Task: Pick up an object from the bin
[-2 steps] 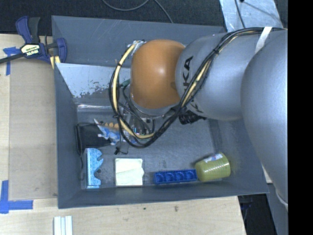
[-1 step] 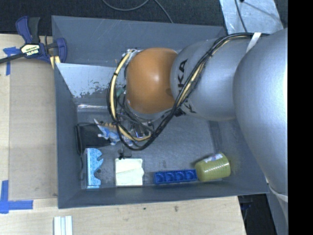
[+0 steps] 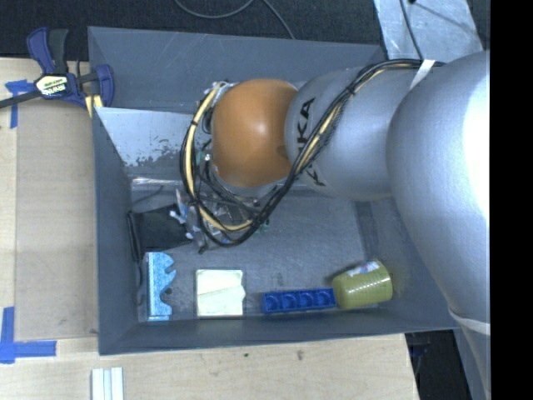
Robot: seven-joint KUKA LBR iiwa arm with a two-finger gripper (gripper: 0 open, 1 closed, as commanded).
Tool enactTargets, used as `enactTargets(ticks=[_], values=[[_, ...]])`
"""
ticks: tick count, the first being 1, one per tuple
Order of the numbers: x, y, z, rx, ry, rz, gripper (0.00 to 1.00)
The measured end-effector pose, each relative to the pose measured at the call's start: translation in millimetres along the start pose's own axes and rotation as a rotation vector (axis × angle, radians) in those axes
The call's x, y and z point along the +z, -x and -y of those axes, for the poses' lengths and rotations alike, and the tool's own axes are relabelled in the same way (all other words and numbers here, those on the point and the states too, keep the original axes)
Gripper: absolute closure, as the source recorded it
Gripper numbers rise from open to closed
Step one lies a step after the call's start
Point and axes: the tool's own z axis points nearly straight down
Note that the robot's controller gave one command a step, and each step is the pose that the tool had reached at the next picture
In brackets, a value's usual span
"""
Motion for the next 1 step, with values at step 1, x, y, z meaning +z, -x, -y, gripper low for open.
enactTargets(ticks=[1], values=[[1.2, -0.9, -0.2, 0.0, 0.0, -0.003, 1.0]])
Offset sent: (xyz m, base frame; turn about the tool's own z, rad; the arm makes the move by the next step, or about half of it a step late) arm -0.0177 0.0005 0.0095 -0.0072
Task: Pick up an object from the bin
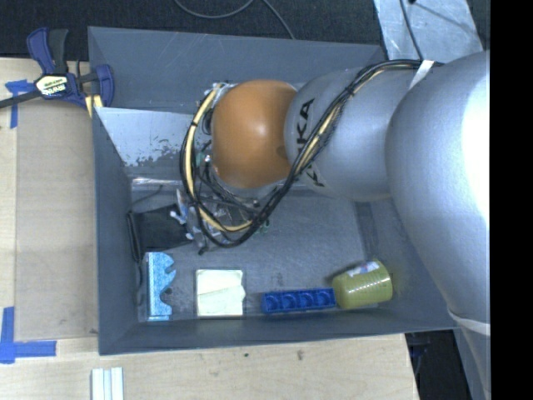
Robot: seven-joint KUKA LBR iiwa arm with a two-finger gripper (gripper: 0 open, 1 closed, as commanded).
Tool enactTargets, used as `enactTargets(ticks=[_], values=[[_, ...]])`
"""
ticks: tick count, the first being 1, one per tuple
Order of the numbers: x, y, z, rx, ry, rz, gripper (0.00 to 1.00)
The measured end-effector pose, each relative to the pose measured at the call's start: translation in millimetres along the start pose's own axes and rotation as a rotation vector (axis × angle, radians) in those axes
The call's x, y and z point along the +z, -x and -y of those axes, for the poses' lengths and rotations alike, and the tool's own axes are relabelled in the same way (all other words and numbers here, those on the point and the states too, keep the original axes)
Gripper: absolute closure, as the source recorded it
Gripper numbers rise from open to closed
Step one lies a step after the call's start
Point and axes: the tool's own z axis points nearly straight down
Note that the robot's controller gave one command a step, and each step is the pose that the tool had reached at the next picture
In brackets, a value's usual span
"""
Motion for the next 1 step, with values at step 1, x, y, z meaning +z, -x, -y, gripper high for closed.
enactTargets(ticks=[1], values=[[-7.0, -10.7, -3.3, -0.005, -0.001, 0.001, 1.0]])
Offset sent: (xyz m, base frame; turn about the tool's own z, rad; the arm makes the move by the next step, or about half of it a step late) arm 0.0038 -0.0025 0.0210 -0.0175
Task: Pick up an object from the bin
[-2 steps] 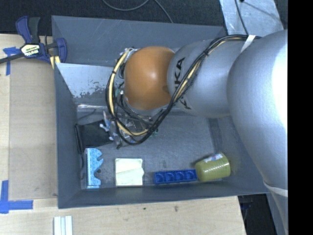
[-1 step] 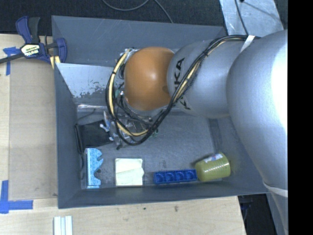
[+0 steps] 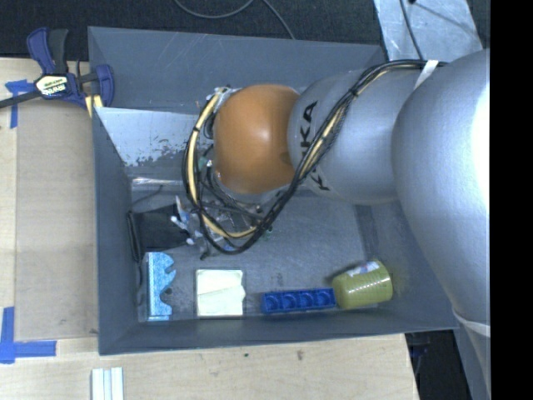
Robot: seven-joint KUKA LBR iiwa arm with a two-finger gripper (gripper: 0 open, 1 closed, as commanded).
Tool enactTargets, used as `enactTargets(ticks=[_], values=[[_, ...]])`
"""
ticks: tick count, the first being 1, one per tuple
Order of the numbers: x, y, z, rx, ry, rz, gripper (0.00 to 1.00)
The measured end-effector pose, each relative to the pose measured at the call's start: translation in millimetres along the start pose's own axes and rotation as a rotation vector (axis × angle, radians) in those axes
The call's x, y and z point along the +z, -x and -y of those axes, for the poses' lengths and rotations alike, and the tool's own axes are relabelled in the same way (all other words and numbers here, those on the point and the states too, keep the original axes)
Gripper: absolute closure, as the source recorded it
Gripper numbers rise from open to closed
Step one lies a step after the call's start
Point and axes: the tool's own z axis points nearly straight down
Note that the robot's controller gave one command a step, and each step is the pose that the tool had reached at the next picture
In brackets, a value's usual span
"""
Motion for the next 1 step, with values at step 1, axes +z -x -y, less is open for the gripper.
enactTargets(ticks=[1], values=[[-6.9, 3.9, 2.0, -0.006, 0.001, 0.002, 1.0]])
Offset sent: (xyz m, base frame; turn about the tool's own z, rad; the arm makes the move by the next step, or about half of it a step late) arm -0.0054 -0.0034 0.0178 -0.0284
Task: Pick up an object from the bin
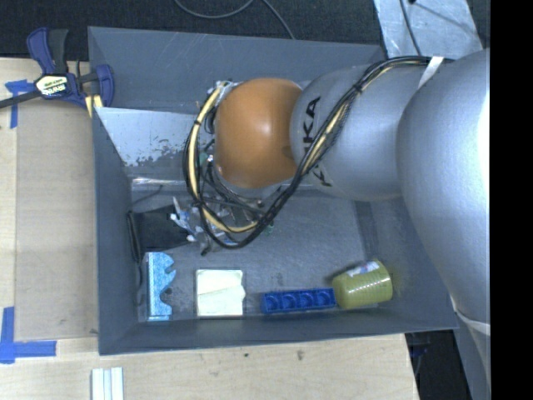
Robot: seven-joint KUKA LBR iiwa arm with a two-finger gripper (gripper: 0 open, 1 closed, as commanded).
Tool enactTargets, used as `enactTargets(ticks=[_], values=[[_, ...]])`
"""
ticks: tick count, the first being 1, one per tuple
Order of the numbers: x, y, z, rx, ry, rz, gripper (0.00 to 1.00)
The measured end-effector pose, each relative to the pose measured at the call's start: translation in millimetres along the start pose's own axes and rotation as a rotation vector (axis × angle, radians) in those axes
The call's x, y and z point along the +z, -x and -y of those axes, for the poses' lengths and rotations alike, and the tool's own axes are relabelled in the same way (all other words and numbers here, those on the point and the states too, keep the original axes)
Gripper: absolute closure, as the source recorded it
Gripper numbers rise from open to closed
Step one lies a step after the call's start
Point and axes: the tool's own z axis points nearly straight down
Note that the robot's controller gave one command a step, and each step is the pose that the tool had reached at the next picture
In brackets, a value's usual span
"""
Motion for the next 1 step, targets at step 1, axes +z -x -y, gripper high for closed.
enactTargets(ticks=[1], values=[[-6.6, -3.7, 0.9, -0.012, -0.001, -0.001, 1.0]])
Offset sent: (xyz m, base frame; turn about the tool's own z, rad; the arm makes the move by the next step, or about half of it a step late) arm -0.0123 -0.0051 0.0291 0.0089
